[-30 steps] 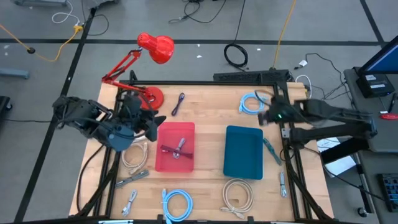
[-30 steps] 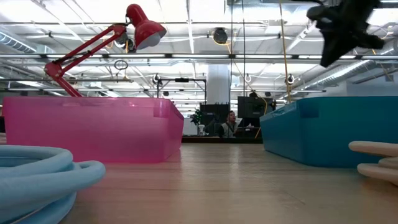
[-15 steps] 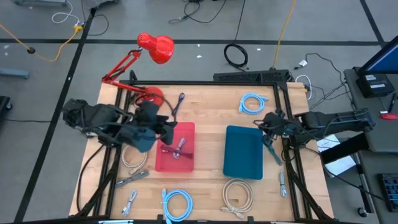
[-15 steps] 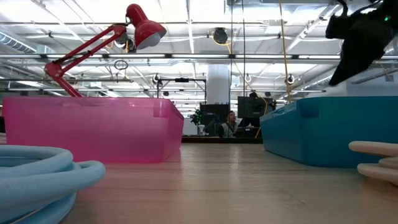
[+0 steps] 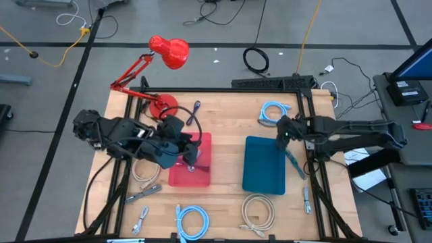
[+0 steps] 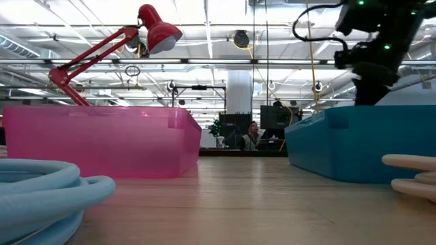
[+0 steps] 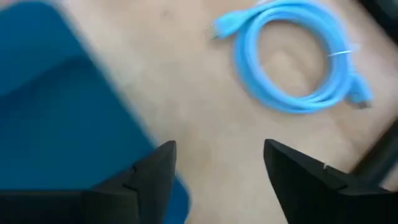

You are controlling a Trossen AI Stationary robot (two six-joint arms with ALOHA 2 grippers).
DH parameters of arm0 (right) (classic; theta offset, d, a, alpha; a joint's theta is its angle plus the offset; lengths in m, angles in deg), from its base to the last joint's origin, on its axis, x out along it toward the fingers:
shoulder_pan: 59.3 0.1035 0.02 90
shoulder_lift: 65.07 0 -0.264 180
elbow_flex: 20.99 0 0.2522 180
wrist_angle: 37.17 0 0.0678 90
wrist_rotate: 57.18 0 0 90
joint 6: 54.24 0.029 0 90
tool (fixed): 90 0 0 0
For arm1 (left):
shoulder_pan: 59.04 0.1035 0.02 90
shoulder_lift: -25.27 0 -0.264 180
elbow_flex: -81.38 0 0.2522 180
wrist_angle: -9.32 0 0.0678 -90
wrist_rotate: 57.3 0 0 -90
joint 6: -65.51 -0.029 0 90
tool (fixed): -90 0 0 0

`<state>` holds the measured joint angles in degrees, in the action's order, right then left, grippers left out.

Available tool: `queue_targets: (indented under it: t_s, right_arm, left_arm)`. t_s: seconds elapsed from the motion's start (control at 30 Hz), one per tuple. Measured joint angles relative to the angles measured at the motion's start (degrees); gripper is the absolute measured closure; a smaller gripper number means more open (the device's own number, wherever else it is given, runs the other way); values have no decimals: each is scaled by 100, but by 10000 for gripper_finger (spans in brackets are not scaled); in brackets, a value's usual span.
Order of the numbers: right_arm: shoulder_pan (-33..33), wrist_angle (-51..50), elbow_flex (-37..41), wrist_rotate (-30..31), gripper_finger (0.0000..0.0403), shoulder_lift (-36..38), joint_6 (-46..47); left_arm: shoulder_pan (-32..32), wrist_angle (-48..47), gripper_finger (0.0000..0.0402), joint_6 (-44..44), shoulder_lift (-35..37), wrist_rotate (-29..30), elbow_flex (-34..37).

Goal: Pick & Place USB Port
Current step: Put the top blue HDMI cable into the blue bin

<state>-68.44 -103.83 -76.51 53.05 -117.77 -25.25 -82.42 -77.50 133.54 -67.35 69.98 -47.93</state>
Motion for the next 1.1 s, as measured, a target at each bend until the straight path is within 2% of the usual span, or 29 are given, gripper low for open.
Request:
queue_targets:
  t_s: [0.1,0.2,0.33,0.47,0.53,0.73,0.87,1.1]
  right_arm:
    - [-515,-36,-294,13,159,-121,20]
    - [-1301,-54,-596,-339,162,-424,-142]
    - [-2323,-50,-1043,-868,161,-1206,-487]
    - [-2981,-68,-1651,-1473,156,-2196,-591]
    - [-3160,-107,-1994,-1732,156,-2629,-462]
    - [-3462,-166,-2754,-1856,159,-3570,767]
    - [-3447,-205,-2913,-1777,160,-3857,1449]
    - [-3454,-76,-2912,-1580,160,-4035,3179]
  left_arm:
    - [-35,0,179,-2,0,26,0]
    - [-62,-2,179,-15,0,52,0]
    - [-72,-2,179,-46,0,66,0]
    - [-80,-2,179,-48,0,70,0]
    - [-112,-2,179,-48,0,88,0]
    - [-287,-6,179,-47,0,235,0]
    - [-431,-15,179,-44,0,495,0]
    - [-803,-42,179,-94,0,997,0]
